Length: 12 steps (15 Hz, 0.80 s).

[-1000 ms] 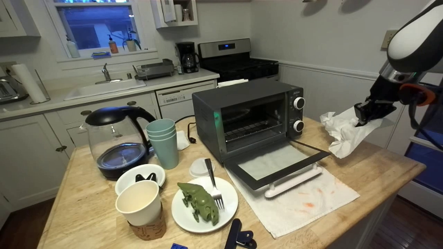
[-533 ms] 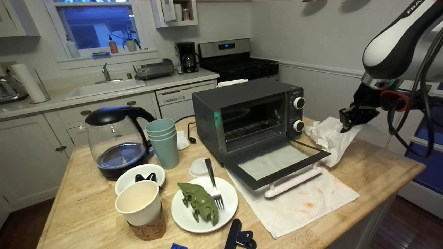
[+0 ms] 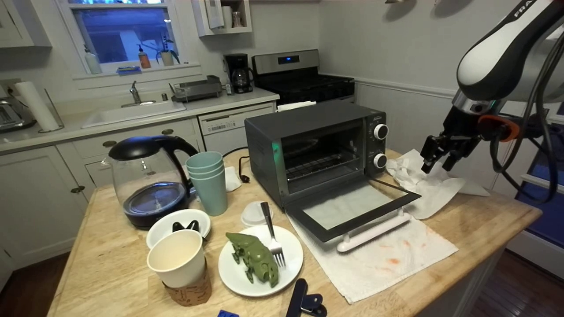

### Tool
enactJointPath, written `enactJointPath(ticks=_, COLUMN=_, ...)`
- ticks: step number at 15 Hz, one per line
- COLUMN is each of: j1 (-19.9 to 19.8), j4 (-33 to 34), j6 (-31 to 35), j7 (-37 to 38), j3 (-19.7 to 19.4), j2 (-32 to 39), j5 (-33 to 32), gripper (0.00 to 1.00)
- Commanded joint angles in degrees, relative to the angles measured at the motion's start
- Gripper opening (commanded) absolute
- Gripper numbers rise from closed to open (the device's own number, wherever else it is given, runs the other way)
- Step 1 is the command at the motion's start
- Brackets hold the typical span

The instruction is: Use the white towel to wipe the microwave and then put it on the table

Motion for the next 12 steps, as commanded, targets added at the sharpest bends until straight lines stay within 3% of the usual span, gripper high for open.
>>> enactJointPath(ticks=1, j1=-0.1, j4=-3.9, j6=-9.2, j7=7.8, j3=0.1, j2=-11.1, j5=-10.7, gripper=0.99)
enactJointPath(ticks=6, j1=-0.8, j4=-7.4, j6=-20.7, j7=19.5, j3=5.8, j2=-26.5, j5=-25.9, gripper=1.0)
enactJointPath(ticks=8, j1=-0.5, j4=-8.5, j6=-25.4, j7=22.0, j3=9.1, j2=-33.2, j5=-27.6, gripper=1.0)
enactJointPath(ticks=11, j1=-0.8, j4=-10.1, j6=-25.5, j7=25.3, j3=13.6, j2=-41.2, j5=-29.9, gripper=1.0)
enactJointPath(ticks=12, j1=0.0, j4=-6.9, j6=-25.5, j7=22.4, j3=11.4, j2=-34.5, j5=-26.9, gripper=1.0)
